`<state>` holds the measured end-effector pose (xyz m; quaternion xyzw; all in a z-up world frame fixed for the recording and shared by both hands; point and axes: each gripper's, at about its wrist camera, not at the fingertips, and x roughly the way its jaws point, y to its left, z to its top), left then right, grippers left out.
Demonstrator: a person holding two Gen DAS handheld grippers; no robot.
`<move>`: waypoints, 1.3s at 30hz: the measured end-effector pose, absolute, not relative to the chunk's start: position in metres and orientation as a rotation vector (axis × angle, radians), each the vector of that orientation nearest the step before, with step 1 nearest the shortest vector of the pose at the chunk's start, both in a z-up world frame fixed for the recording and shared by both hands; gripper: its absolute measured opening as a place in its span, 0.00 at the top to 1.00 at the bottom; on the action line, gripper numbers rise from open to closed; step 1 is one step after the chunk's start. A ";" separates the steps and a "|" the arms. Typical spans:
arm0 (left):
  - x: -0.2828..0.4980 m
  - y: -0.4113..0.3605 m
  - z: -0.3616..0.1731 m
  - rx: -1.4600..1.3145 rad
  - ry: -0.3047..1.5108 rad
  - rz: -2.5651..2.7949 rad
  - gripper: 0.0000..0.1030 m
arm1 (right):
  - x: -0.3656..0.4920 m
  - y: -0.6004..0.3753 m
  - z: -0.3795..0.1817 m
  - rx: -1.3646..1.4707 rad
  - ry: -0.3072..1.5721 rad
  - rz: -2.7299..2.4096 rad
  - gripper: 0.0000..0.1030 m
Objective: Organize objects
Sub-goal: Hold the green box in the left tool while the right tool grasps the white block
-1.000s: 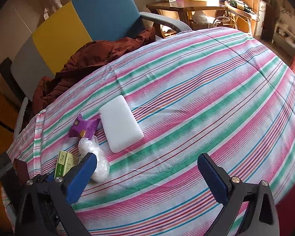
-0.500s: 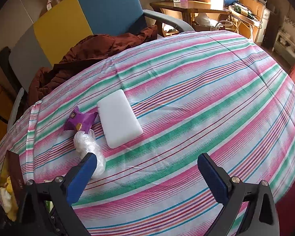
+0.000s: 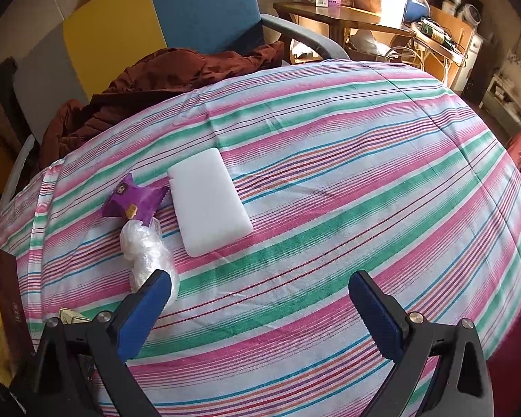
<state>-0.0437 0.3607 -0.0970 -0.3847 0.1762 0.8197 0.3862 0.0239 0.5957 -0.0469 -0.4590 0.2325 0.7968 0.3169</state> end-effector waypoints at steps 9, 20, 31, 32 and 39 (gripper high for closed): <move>-0.043 0.360 -0.098 -0.967 0.445 2.092 0.70 | 0.024 0.597 -0.048 -1.205 0.602 2.084 0.00; -0.044 0.359 -0.099 -0.969 0.435 2.088 0.70 | 0.017 0.606 -0.047 -1.234 0.621 2.050 0.00; -0.045 0.357 -0.100 -0.972 0.418 2.082 0.70 | -0.053 0.631 -0.063 -1.335 0.533 2.074 0.02; -0.045 0.357 -0.100 -0.972 0.418 2.082 0.70 | -0.060 0.629 -0.066 -1.353 0.518 2.081 0.02; -0.046 0.359 -0.101 -0.971 0.414 2.082 0.70 | -0.073 0.617 -0.085 -1.455 0.495 2.113 0.43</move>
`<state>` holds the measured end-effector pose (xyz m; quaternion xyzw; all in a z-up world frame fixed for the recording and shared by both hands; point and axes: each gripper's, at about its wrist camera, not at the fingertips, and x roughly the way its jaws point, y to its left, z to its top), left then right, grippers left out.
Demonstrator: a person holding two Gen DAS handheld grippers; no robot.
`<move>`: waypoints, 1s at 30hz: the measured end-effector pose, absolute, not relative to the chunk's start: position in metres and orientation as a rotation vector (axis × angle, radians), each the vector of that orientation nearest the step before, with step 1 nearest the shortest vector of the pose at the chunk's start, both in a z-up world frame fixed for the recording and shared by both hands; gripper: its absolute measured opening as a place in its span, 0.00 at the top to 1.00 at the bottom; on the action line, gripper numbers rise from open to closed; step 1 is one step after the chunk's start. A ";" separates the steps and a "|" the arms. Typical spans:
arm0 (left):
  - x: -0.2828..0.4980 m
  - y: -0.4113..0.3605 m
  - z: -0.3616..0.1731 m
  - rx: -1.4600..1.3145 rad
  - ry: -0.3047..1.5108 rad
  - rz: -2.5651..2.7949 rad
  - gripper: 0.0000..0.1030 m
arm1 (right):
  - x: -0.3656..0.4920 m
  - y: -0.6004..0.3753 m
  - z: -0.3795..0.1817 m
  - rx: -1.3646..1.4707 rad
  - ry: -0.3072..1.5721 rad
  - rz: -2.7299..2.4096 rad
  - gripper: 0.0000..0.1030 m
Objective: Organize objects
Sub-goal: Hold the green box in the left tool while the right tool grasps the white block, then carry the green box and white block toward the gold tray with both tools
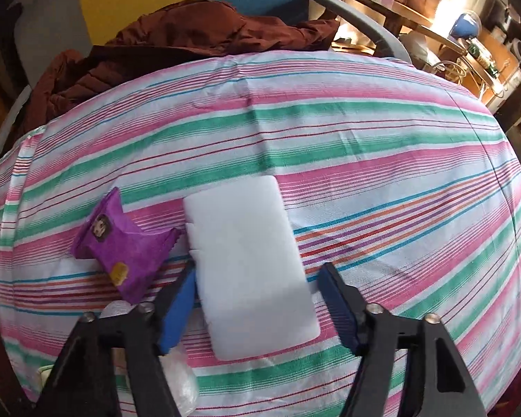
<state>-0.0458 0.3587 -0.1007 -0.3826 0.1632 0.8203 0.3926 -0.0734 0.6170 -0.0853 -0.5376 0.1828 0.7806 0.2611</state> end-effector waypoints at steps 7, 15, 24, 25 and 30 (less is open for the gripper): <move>-0.045 0.359 -0.101 -0.972 0.407 2.081 0.70 | -0.040 0.551 -0.079 -1.677 0.359 2.248 0.44; -0.041 0.357 -0.101 -0.962 0.427 2.094 0.70 | 0.000 0.541 -0.060 -1.474 0.467 2.289 0.44; -0.037 0.357 -0.100 -0.943 0.464 2.120 0.70 | -0.007 0.559 -0.072 -1.476 0.455 2.205 0.43; -0.036 0.356 -0.100 -0.941 0.465 2.123 0.70 | -0.006 0.562 -0.073 -1.474 0.440 2.207 0.43; -0.034 0.355 -0.100 -0.931 0.481 2.137 0.70 | -0.005 0.560 -0.072 -1.479 0.380 2.195 0.41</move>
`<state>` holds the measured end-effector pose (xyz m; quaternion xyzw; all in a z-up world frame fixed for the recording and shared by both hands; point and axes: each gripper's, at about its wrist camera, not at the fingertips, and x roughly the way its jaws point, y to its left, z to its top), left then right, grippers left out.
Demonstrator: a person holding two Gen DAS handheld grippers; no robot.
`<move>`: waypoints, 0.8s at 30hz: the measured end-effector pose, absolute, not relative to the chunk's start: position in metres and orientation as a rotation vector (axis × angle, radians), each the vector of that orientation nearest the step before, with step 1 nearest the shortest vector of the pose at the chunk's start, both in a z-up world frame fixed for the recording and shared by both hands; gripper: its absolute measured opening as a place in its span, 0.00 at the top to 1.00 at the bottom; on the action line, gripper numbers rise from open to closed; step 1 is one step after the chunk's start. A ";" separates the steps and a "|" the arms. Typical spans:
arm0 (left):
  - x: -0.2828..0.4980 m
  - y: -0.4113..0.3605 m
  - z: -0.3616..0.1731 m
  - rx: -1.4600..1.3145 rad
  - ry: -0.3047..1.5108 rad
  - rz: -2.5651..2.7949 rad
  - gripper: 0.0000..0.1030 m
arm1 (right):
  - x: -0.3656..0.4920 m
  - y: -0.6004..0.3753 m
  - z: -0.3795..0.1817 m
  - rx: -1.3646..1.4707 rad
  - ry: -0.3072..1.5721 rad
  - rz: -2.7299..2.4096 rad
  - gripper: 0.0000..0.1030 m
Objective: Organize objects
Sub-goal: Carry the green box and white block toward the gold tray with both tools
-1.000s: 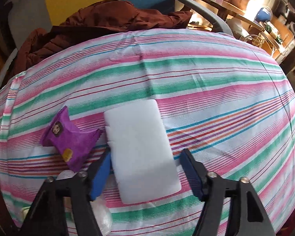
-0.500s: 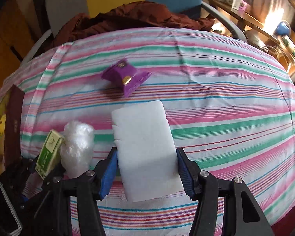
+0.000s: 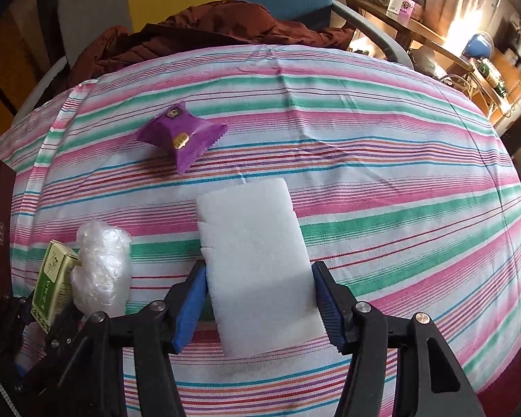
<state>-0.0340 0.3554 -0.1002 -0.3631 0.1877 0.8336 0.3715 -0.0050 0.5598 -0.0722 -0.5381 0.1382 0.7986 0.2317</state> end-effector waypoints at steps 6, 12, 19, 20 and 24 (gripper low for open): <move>-0.032 0.354 -0.100 -0.924 0.493 2.148 0.70 | -0.008 0.558 -0.076 -1.491 0.327 2.187 0.41; -0.032 0.351 -0.097 -0.936 0.495 2.168 0.71 | -0.006 0.558 -0.070 -1.447 0.319 2.213 0.41; -0.012 0.336 -0.065 -0.881 0.464 2.182 0.71 | 0.001 0.569 -0.060 -1.370 0.386 2.245 0.41; -0.010 0.333 -0.059 -0.870 0.460 2.187 0.71 | 0.001 0.569 -0.059 -1.367 0.390 2.243 0.41; -0.005 0.318 -0.037 -0.850 0.428 2.214 0.71 | -0.001 0.567 -0.056 -1.349 0.381 2.267 0.41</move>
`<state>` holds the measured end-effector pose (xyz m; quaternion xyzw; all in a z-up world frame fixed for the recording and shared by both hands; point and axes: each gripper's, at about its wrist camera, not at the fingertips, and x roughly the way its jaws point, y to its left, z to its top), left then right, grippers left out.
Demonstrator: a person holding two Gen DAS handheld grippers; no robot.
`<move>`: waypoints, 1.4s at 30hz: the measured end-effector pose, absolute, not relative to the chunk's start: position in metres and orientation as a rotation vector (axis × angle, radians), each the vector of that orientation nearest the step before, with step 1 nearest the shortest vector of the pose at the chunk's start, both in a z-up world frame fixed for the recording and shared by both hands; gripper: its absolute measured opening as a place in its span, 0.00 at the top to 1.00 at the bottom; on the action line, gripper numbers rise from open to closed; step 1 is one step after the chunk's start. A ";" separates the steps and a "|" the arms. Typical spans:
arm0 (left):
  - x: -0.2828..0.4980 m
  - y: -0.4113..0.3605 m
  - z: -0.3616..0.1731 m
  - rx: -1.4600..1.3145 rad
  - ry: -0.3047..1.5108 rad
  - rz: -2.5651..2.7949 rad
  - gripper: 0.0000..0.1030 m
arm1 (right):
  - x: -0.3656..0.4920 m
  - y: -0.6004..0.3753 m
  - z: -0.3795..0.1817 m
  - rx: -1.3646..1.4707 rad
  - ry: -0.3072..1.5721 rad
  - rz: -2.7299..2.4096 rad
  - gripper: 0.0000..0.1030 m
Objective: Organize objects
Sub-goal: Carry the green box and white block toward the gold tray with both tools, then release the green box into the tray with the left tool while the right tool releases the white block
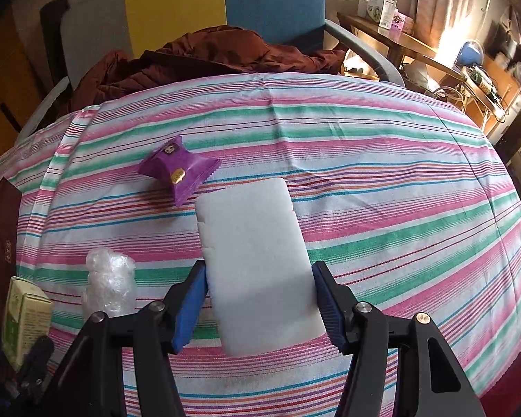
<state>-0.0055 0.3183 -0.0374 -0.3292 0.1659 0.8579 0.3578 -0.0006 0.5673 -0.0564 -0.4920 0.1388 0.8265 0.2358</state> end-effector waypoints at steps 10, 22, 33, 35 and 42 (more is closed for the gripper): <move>-0.004 0.276 -0.010 -0.849 0.348 2.283 0.71 | 0.003 0.568 -0.049 -1.288 0.370 2.271 0.41; -0.015 0.223 -0.002 -0.894 0.271 2.345 0.71 | 0.004 0.564 -0.043 -1.236 0.332 2.276 0.41; -0.043 0.122 0.000 -0.990 0.108 2.474 0.71 | 0.003 0.538 -0.017 -1.184 0.299 2.346 0.41; -0.049 0.102 -0.001 -1.013 0.073 2.506 0.71 | -0.001 0.520 -0.005 -1.166 0.291 2.398 0.41; -0.066 0.045 -0.006 -1.080 -0.087 2.554 0.71 | -0.033 0.421 0.028 -1.182 0.197 2.679 0.41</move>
